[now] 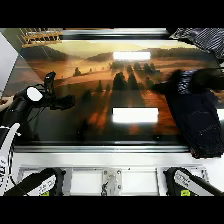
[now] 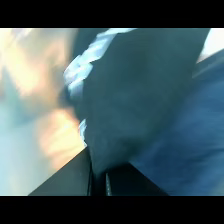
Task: Fold the clothes and pants, and hang the long-sleeved shirts on hangers.
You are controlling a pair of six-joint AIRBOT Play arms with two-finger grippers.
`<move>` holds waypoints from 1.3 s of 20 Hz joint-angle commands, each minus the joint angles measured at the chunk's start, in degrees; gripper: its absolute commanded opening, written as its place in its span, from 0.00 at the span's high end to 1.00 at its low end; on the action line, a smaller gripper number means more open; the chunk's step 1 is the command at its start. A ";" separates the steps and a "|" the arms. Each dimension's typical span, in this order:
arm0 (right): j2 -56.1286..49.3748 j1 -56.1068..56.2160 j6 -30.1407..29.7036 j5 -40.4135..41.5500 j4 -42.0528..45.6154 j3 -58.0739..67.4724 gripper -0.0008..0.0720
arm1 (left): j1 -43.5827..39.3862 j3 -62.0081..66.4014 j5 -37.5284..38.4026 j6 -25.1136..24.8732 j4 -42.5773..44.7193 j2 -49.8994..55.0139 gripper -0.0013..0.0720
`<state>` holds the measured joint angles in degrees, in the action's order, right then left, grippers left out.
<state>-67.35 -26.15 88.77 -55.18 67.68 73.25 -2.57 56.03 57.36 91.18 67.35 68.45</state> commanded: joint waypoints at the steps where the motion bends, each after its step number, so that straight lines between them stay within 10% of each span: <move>1: 2.89 -10.16 1.88 -0.74 3.67 1.31 0.98 | -0.42 -0.02 -0.20 -0.13 0.04 -0.04 0.98; 13: 10.40 -12.09 3.41 -16.35 12.00 0.79 0.98 | -0.42 -0.02 -0.44 -0.13 0.02 -0.04 0.98; 25: 18.34 -12.09 10.71 -21.84 30.32 -25.05 0.95 | -0.42 -0.02 -0.55 -0.44 0.20 -0.04 0.98; 26: 18.34 -12.09 10.69 -21.84 30.80 -25.09 0.81 | -0.42 -0.02 -0.52 -0.48 0.20 -0.04 0.98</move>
<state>-49.63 -38.20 99.07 -76.42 95.70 51.09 -2.96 56.03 56.77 90.74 67.48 68.45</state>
